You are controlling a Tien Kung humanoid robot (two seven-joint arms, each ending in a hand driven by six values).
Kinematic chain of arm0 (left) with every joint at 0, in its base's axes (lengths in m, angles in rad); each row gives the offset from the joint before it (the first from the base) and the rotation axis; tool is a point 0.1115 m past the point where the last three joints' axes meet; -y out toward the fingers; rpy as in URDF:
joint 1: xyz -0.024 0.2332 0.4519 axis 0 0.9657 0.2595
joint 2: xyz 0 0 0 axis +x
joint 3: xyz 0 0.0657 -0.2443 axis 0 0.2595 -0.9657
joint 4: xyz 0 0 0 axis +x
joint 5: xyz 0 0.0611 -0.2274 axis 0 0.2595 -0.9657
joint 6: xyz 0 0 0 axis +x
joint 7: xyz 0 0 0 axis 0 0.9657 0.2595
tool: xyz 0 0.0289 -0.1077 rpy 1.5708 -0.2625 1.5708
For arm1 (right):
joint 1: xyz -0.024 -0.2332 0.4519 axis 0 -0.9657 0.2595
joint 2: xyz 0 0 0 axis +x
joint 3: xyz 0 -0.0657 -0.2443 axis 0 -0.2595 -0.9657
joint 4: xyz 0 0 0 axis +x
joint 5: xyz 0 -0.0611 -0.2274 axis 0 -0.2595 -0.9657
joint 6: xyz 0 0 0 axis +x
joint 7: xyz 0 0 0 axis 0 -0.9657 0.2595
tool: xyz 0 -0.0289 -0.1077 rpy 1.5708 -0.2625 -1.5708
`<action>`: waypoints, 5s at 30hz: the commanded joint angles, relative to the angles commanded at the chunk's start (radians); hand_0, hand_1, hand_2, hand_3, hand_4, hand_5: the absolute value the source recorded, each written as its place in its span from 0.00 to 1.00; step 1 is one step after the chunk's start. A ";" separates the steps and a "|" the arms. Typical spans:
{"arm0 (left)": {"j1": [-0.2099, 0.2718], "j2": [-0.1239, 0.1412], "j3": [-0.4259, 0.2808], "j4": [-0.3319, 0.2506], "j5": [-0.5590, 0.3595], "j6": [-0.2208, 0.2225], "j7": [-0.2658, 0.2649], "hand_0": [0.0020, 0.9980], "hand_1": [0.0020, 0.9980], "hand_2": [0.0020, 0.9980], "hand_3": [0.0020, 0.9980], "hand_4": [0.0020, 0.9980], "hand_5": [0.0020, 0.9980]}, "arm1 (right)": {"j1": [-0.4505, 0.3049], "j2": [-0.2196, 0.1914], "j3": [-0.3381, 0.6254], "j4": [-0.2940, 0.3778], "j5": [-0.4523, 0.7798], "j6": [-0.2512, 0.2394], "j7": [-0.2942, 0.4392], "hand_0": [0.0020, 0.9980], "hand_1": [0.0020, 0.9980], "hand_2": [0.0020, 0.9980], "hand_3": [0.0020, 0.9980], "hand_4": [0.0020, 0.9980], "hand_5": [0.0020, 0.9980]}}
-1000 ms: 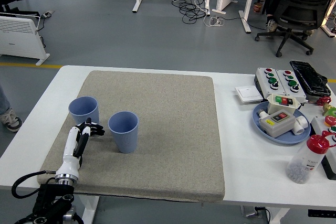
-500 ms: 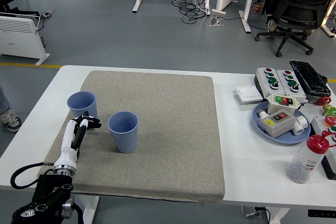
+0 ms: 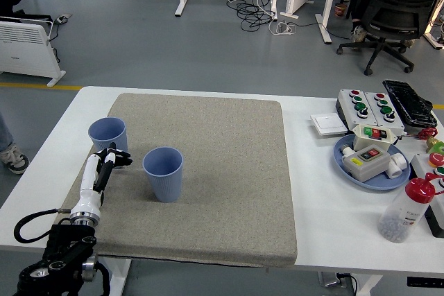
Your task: Push cup pick cup insert cup
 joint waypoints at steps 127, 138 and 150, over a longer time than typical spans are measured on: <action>-0.357 0.489 -0.067 -0.572 1.218 -0.728 0.690 0.45 0.55 0.55 0.50 0.47 0.04 | -0.028 -0.007 -0.014 0.000 0.047 -0.007 0.006 0.69 0.61 0.64 0.57 0.10 0.49; -0.364 0.477 -0.052 -0.519 1.230 -0.708 0.671 0.44 0.55 0.56 0.51 0.49 0.02 | -0.024 -0.008 -0.021 0.000 0.055 -0.006 0.009 0.69 0.61 0.64 0.57 0.10 0.49; -0.380 0.457 -0.007 -0.426 1.239 -0.659 0.637 0.41 0.58 0.63 0.55 0.63 0.08 | -0.017 -0.008 -0.023 0.000 0.060 -0.006 0.010 0.69 0.61 0.64 0.57 0.10 0.49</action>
